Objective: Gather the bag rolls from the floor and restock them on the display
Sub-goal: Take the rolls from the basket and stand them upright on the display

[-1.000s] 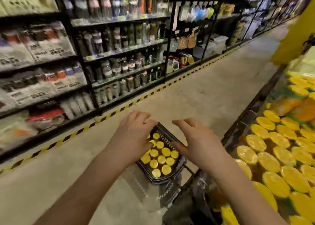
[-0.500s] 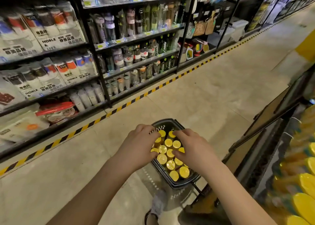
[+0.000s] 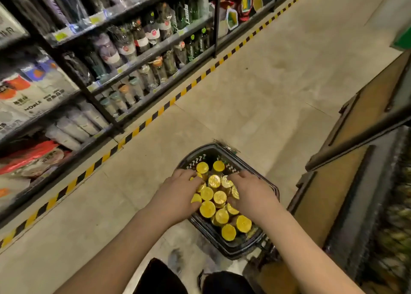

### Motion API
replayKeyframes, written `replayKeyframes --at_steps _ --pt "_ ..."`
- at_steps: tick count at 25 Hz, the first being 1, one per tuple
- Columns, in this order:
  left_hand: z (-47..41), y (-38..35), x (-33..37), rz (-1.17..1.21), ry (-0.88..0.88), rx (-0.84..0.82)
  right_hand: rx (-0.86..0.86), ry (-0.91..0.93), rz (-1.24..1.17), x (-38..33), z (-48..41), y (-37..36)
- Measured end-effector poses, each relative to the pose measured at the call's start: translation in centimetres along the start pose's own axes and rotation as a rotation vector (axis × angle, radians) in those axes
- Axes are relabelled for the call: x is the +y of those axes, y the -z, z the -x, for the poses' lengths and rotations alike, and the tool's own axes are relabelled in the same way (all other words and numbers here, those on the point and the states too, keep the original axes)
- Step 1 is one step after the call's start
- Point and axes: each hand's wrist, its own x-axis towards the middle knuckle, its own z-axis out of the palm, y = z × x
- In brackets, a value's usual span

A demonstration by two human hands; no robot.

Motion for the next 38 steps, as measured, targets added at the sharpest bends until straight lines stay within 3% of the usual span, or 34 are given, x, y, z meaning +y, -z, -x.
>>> replayKeyframes --at_steps 7,13,17,25,31,38 --pt "-12.9 -15.6 -5.3 0.029 -0.075 -0.157 -0.036 -0.189 -0.173 5.4 -9.0 -16.7" --pt "-19.9 -27.6 -10.0 0.029 -0.153 -0.180 -0.032 -0.272 -0.291 9.4 -16.4 -30.7" --pt "-22.0 -31.9 -12.2 0.072 -0.163 -0.188 -0.060 -0.213 -0.196 10.7 -20.7 -36.5" --pt "-23.4 -34.5 -13.4 0.095 -0.191 -0.152 -0.091 -0.245 -0.114 10.4 -23.4 -39.2" --pt "-25.5 -36.3 -12.2 -0.110 -0.193 -0.331 0.066 -0.228 -0.146 11.0 -20.3 -36.8" --pt "-27.7 -37.2 -12.8 -0.079 -0.207 -0.448 0.142 -0.249 -0.223 10.8 -18.4 -35.6"
